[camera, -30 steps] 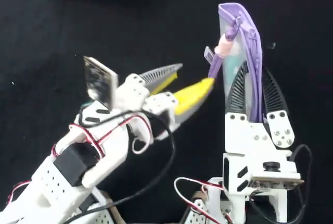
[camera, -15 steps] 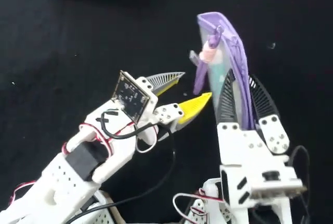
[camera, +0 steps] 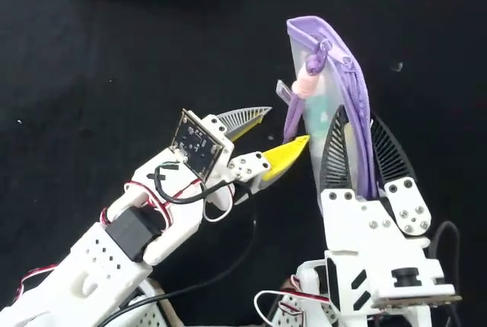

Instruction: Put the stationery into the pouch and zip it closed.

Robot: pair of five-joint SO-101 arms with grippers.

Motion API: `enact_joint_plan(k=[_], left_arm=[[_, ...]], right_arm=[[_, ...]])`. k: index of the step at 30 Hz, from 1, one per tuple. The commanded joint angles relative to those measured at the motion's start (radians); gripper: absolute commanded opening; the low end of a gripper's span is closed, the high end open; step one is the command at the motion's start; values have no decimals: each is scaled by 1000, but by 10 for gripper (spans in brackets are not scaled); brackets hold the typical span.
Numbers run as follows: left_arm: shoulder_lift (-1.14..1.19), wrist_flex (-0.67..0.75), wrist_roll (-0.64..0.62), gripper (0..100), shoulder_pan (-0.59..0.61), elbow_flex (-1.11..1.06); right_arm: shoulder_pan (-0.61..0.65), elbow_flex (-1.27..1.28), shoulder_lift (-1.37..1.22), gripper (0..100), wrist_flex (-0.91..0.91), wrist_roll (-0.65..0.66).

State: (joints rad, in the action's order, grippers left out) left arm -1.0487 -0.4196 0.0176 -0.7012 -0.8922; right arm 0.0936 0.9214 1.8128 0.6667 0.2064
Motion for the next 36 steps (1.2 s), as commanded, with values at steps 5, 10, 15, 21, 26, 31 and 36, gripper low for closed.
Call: enact_joint_plan(k=[5, 10, 15, 21, 26, 31, 36], left_arm=[[-14, 17, 5, 26, 10, 18], [-14, 15, 5, 27, 10, 18], [-15, 14, 5, 29, 61, 50], [-14, 18, -3, 29, 280, 137], [-9, 21, -5, 29, 397, 179], [-2, 83, -5, 29, 472, 185], [-2, 83, 3, 29, 516, 180]], right_arm=[[12, -53, 76, 11, 0, -8], [11, -51, 77, 11, 0, -8], [12, -54, 77, 11, 34, -6], [14, -59, 70, 11, 54, 2], [75, -93, 70, 11, 77, 3], [94, -173, 68, 11, 123, 3], [92, -271, 67, 11, 169, 9]])
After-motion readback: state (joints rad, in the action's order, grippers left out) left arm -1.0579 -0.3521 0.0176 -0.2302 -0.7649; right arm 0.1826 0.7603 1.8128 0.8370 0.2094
